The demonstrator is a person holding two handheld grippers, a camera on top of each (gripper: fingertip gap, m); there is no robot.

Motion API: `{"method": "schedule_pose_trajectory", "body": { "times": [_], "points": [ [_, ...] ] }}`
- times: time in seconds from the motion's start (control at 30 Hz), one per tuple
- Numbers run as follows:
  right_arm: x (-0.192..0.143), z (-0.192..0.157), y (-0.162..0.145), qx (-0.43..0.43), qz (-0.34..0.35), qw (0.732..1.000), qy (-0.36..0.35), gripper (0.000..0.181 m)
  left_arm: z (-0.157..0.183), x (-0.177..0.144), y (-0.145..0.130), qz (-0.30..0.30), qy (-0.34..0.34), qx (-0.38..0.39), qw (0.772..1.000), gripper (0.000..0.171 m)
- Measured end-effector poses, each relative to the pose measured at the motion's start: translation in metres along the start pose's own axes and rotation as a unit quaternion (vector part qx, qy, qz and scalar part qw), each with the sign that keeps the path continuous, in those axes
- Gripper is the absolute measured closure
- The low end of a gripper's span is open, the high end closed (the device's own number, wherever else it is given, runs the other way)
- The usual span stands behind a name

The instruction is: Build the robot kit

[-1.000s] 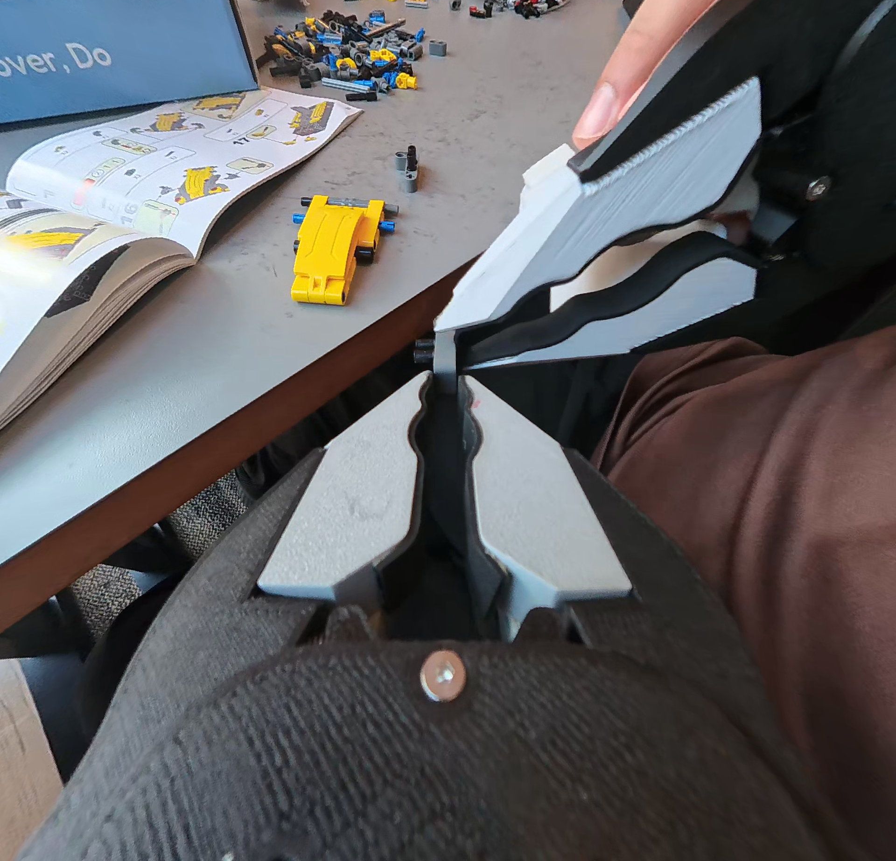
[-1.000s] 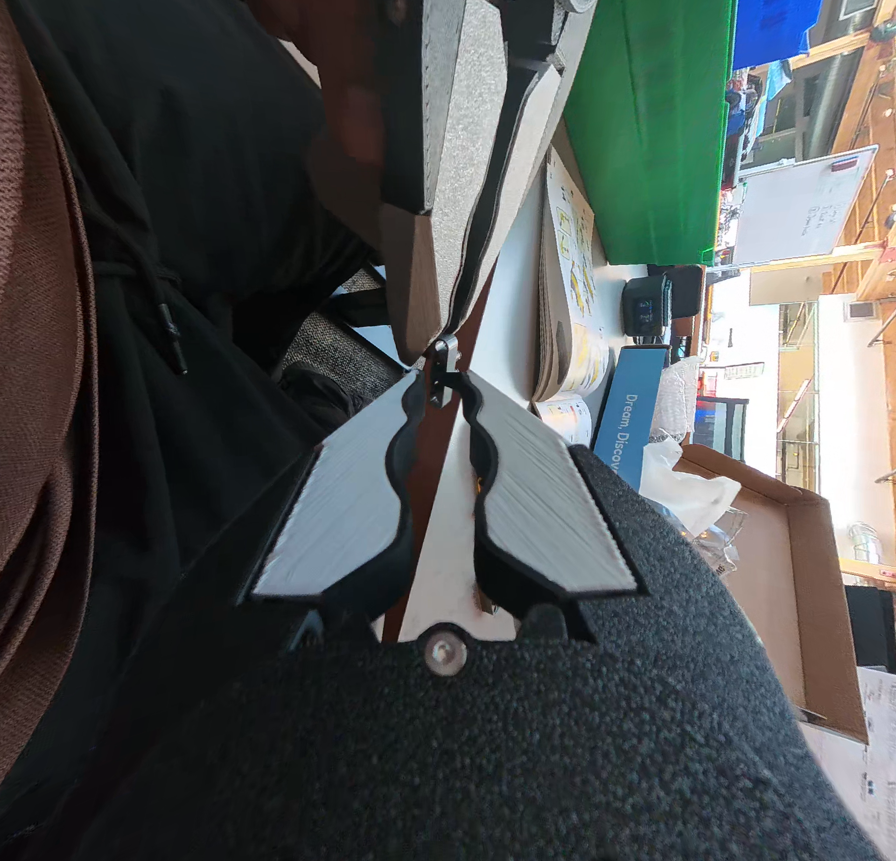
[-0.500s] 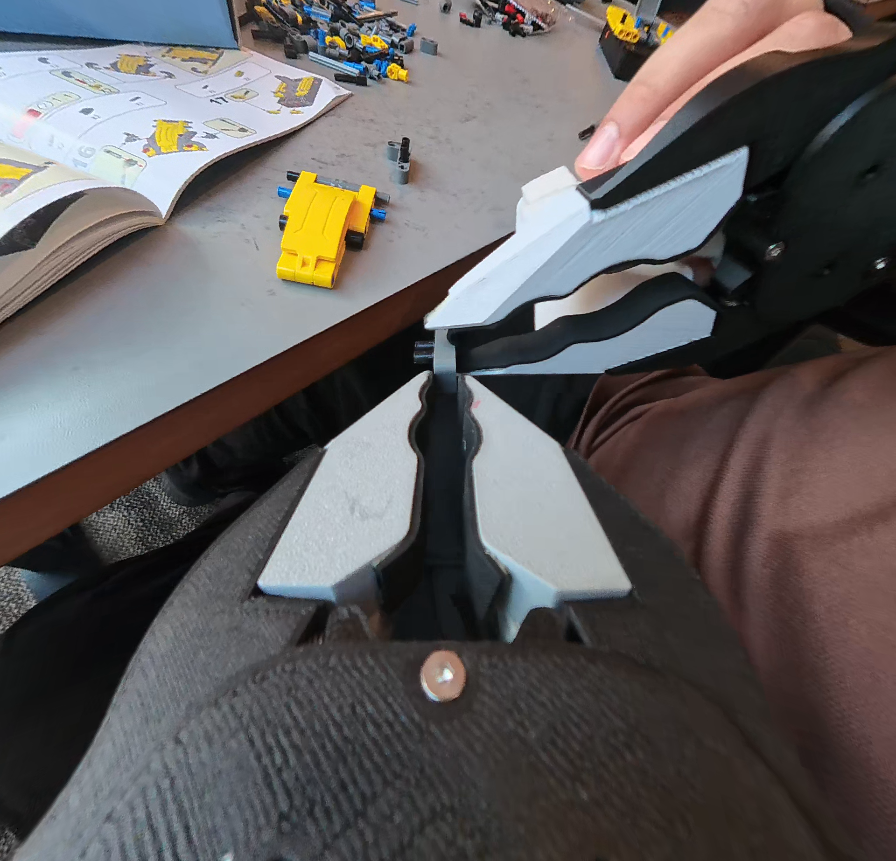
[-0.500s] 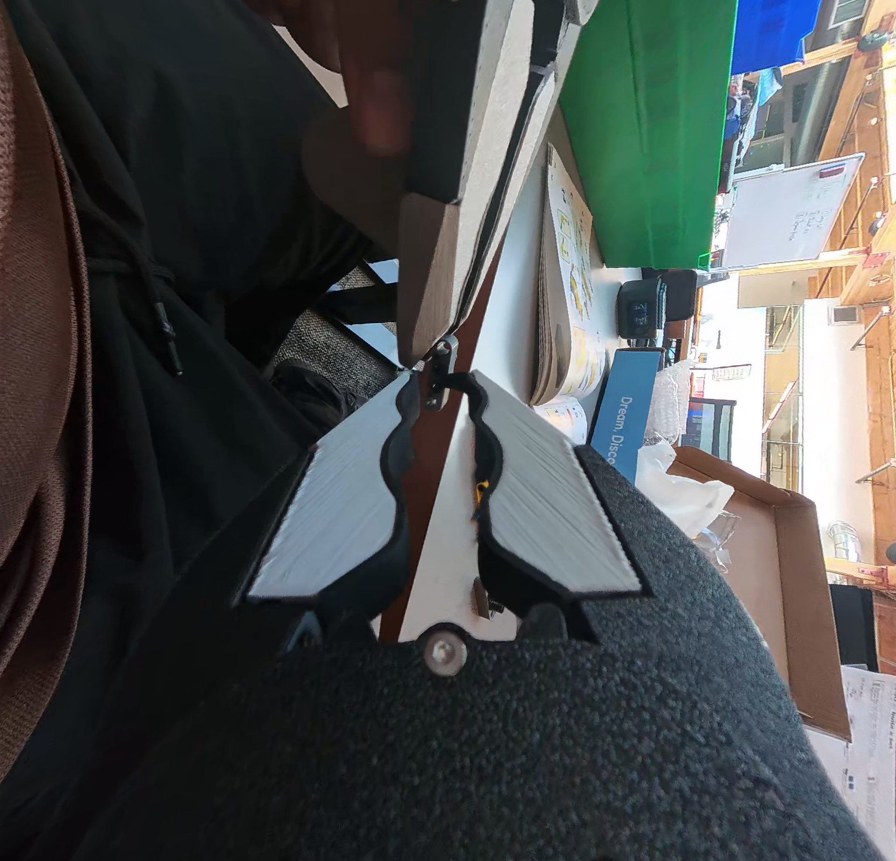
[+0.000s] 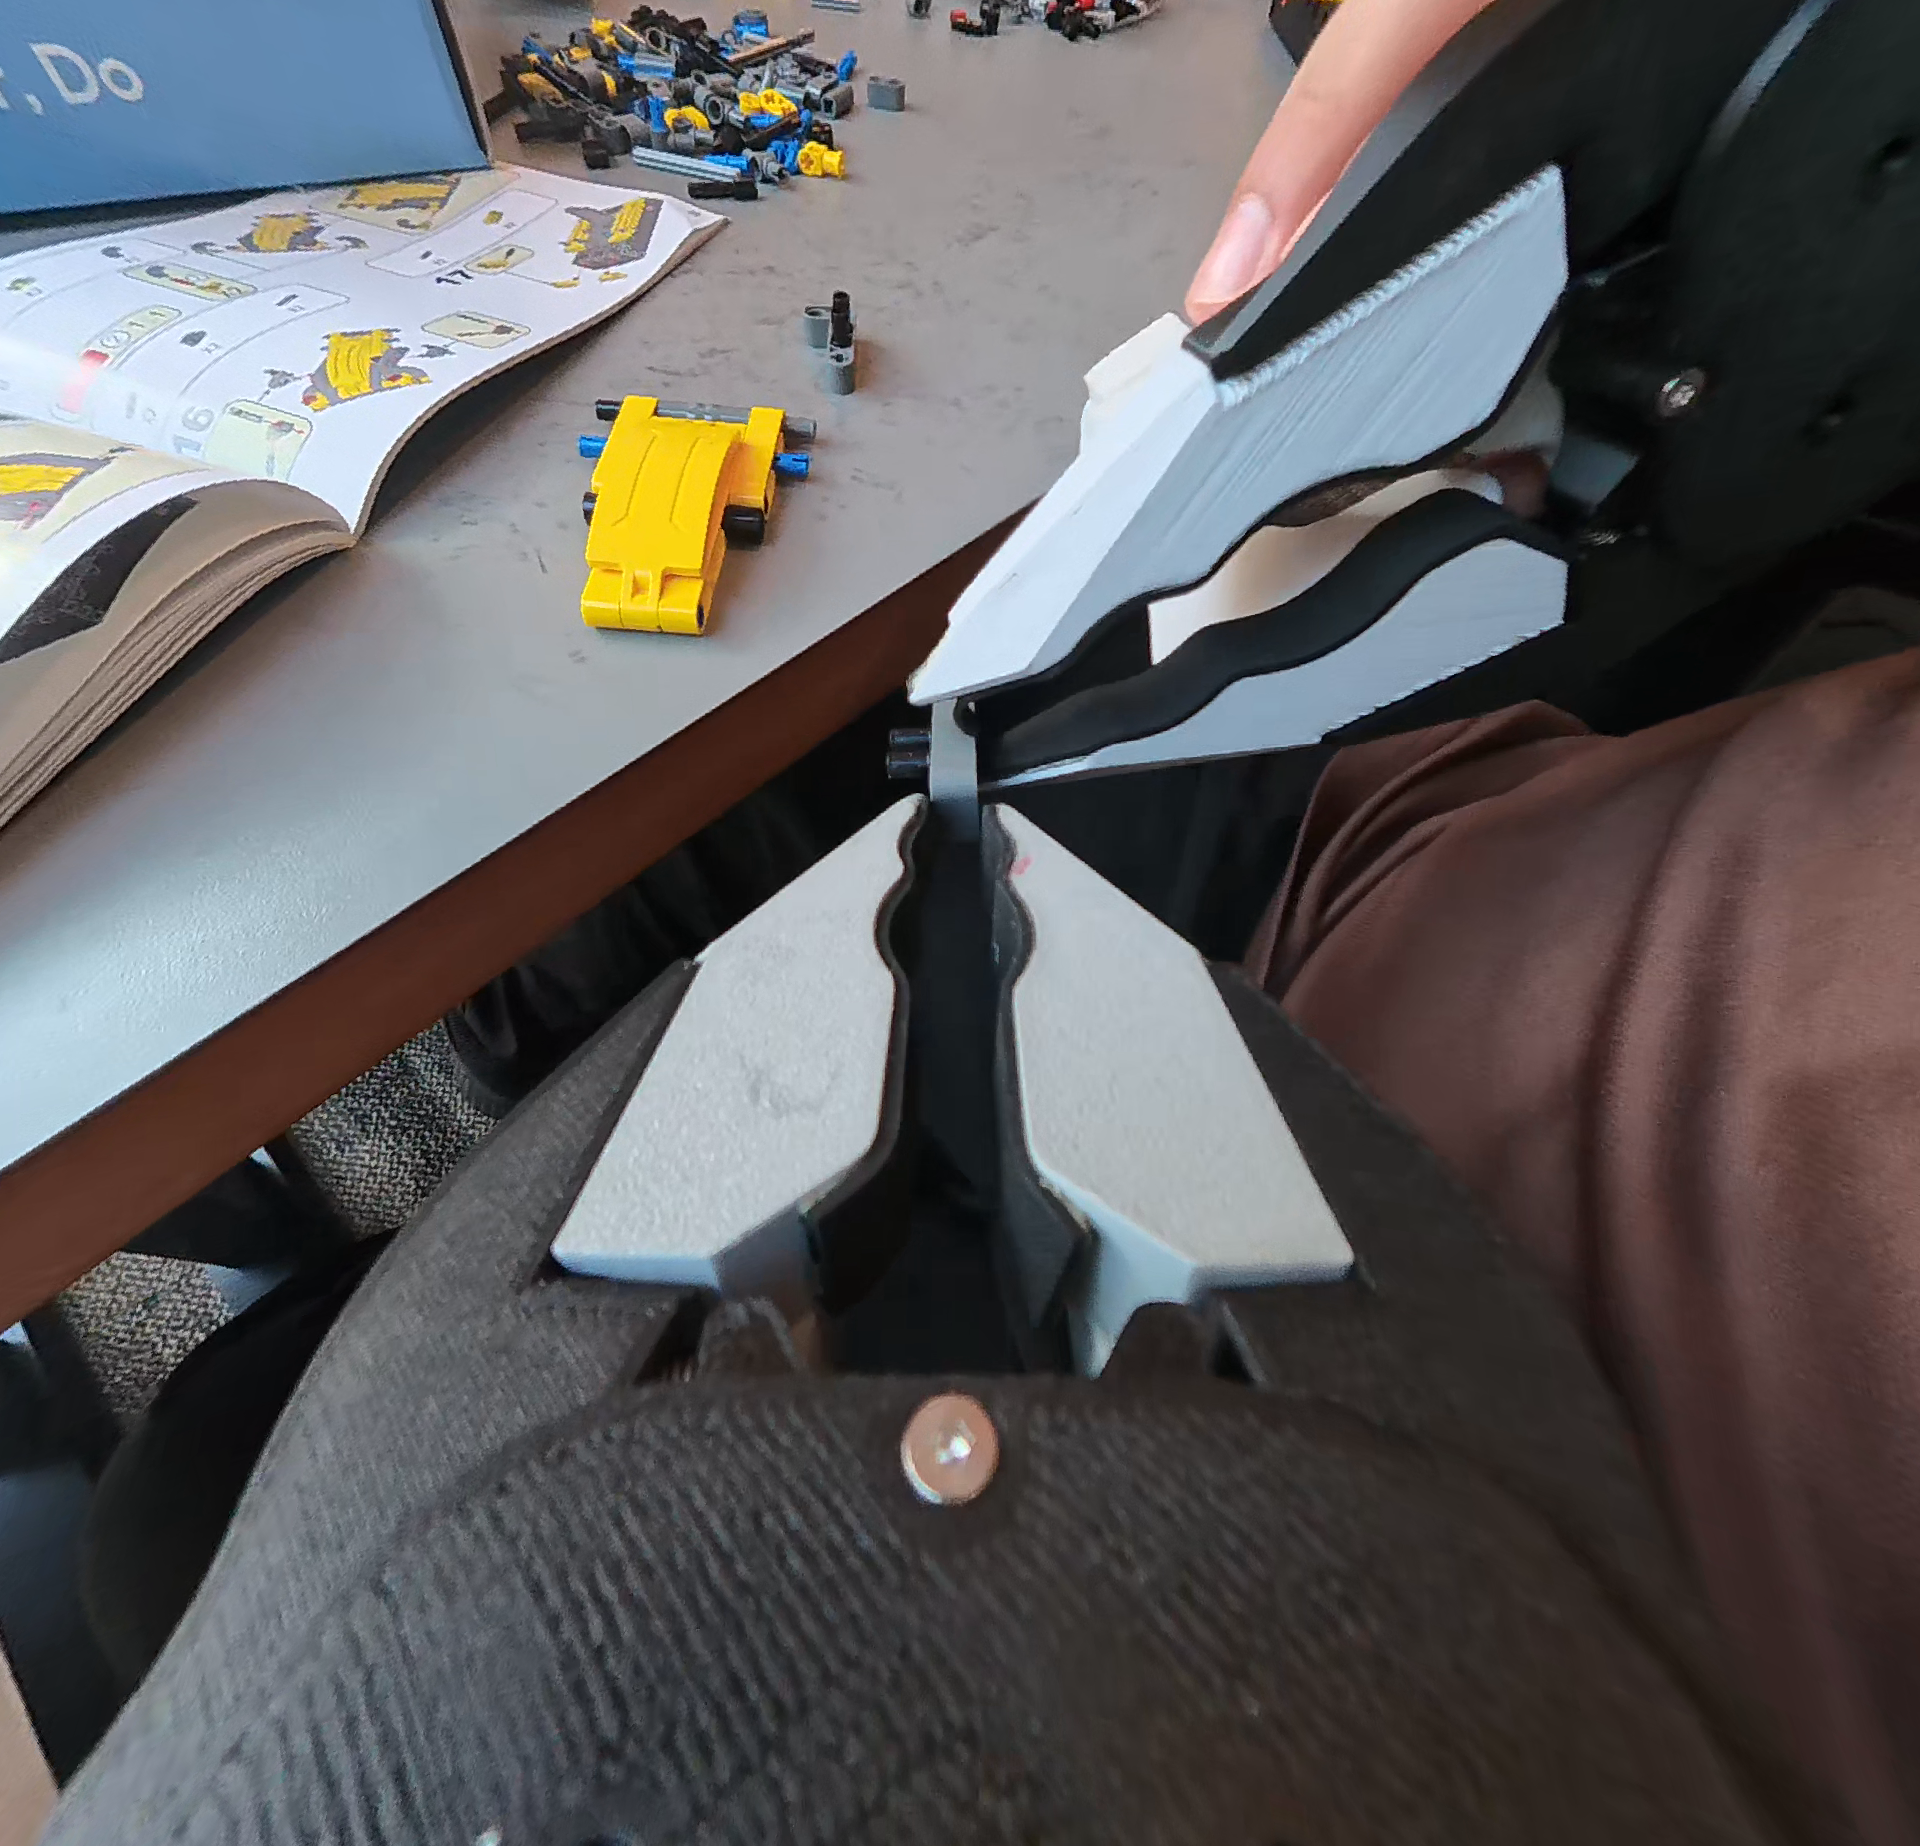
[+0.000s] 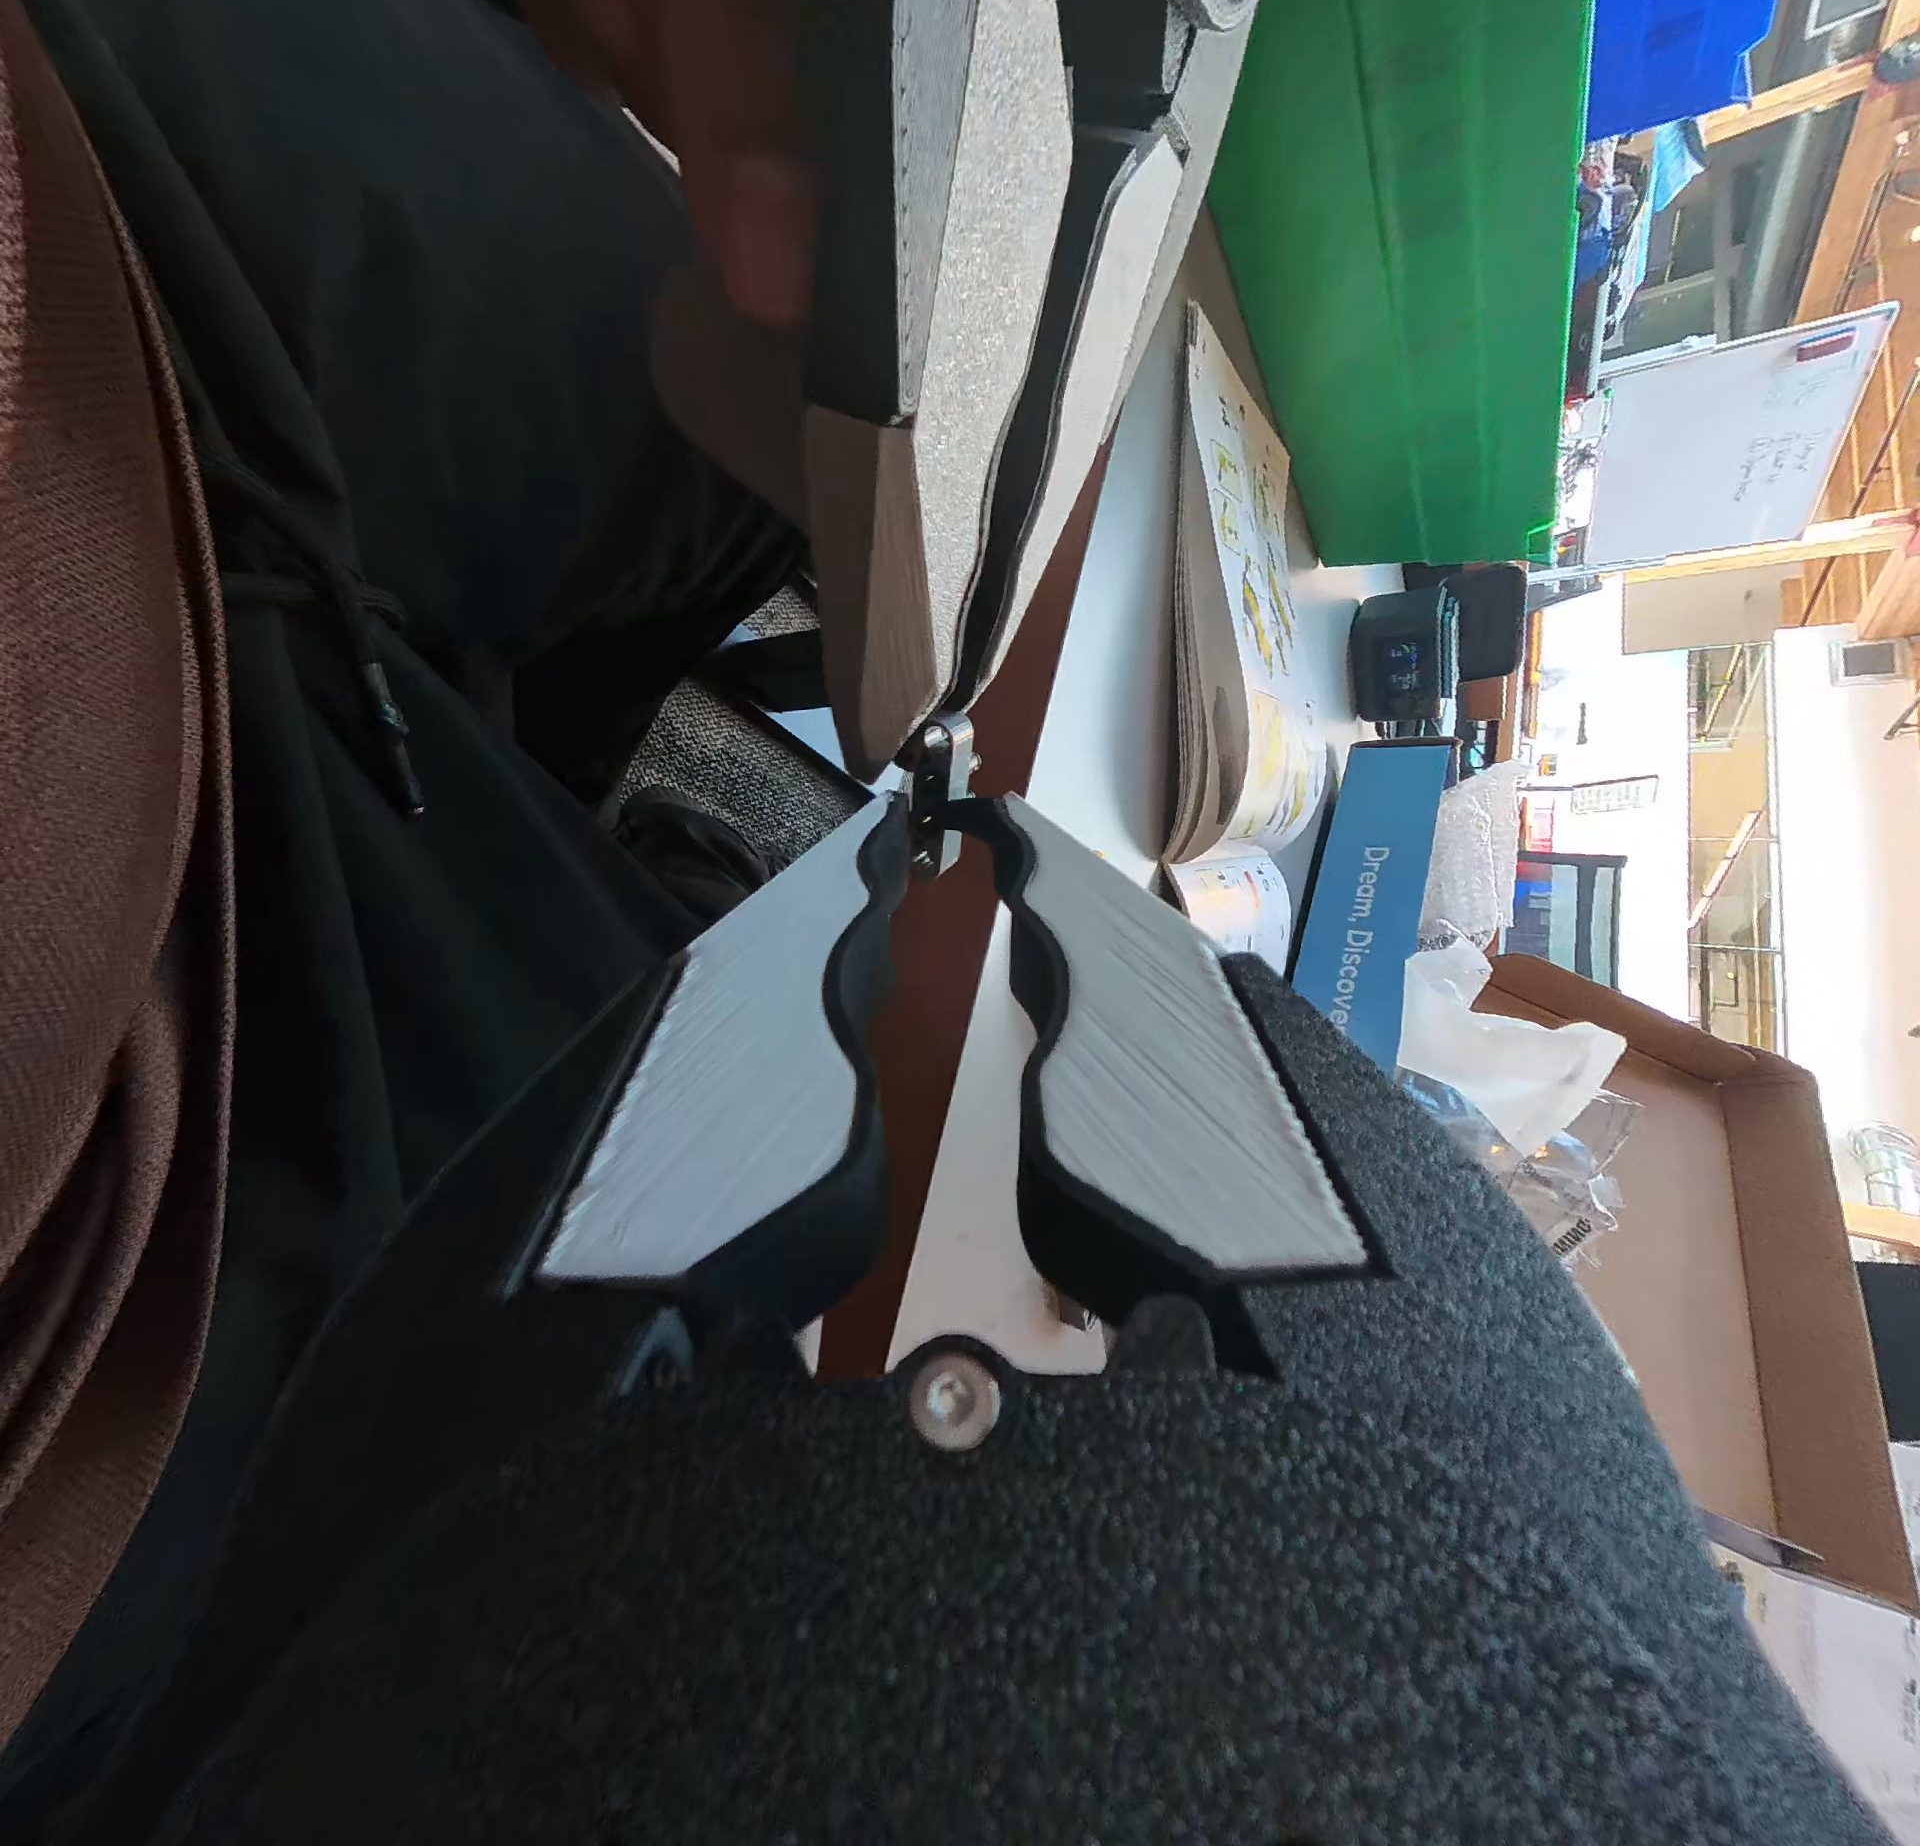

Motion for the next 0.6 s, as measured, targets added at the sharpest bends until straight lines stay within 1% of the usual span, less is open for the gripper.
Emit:
{"method": "schedule_pose_trajectory", "body": {
  "times": [0.07, 0.13, 0.17, 0.33, 0.37, 0.4, 0.5, 0.6],
  "points": [
    [0.001, 0.001, 0.000, 0.009, 0.003, 1.000, 0.001, 0.166, -0.001, 0.000, 0.000, 0.001, 0.006, 0.000, 1.000, 0.166],
    [0.000, 0.003, 0.000, 0.029, 0.010, 1.000, 0.007, 0.166, -0.006, -0.002, 0.001, 0.011, 0.032, 0.005, 0.999, 0.166],
    [0.001, 0.005, 0.000, 0.038, 0.010, 0.999, 0.007, 0.163, -0.008, -0.003, 0.003, 0.021, 0.041, 0.009, 0.999, 0.166],
    [0.001, 0.009, -0.002, 0.037, 0.007, 0.999, -0.013, 0.161, -0.010, -0.006, 0.004, 0.032, 0.035, -0.011, 0.999, 0.166],
    [0.001, 0.010, -0.001, 0.036, 0.009, 0.999, -0.018, 0.164, -0.010, -0.006, 0.005, 0.036, 0.032, -0.015, 0.999, 0.166],
    [0.000, 0.011, -0.001, 0.038, 0.012, 0.999, -0.022, 0.161, -0.010, -0.006, 0.005, 0.040, 0.028, -0.019, 0.999, 0.166],
    [-0.001, 0.017, -0.002, 0.062, 0.021, 0.997, -0.029, 0.145, -0.014, -0.008, 0.006, 0.048, 0.039, -0.022, 0.998, 0.166],
    [0.000, 0.021, -0.006, 0.071, 0.018, 0.997, -0.034, 0.147, -0.020, -0.011, 0.005, 0.048, 0.045, -0.028, 0.997, 0.166]
  ]
}}
Point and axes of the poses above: each gripper's, where its closed fingertips meet, x out along the fingers, y out of its top, z = x × y across the jaws, the point moved 6 cm from there along -x, back along the fingers, and after that the axes turned 1 degree about x, right-handed, at the moved point
